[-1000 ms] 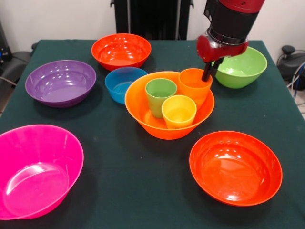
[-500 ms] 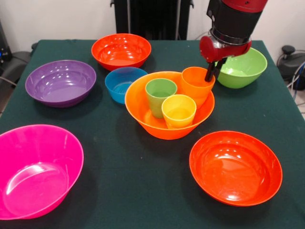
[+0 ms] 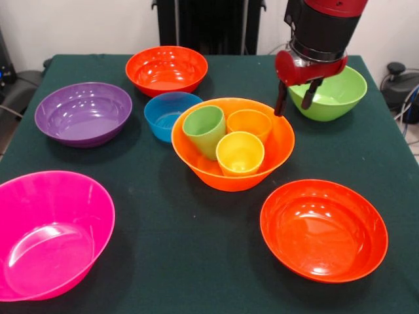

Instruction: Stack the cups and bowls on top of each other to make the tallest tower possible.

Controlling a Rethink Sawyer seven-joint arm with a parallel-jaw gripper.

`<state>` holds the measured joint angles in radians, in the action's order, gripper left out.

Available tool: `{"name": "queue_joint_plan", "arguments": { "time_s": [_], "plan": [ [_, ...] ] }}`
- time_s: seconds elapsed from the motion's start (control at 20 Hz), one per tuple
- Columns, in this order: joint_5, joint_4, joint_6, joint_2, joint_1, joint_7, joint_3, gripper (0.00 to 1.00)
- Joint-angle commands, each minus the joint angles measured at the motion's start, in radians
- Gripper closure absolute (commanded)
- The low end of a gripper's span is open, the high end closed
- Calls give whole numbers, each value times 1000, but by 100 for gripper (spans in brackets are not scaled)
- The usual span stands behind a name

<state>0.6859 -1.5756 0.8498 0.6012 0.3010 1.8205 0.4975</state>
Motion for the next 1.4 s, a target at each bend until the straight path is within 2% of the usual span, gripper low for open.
{"name": "queue_joint_plan", "arguments": {
  "time_s": [0.05,0.55,0.7,0.85,1.0,1.1,1.25,1.4],
  "plan": [
    [87,27,49,-26,13,-307,50,0],
    [76,6,57,-4,25,-297,54,0],
    [52,-66,55,71,33,-269,52,0],
    [-6,-161,67,176,47,-227,60,0],
    [-57,-251,68,248,61,-182,64,0],
    [-61,-299,32,242,55,-131,59,0],
    [-30,-304,-2,189,7,-60,32,0],
    [-27,-297,22,170,-27,-27,16,0]
  ]
}}
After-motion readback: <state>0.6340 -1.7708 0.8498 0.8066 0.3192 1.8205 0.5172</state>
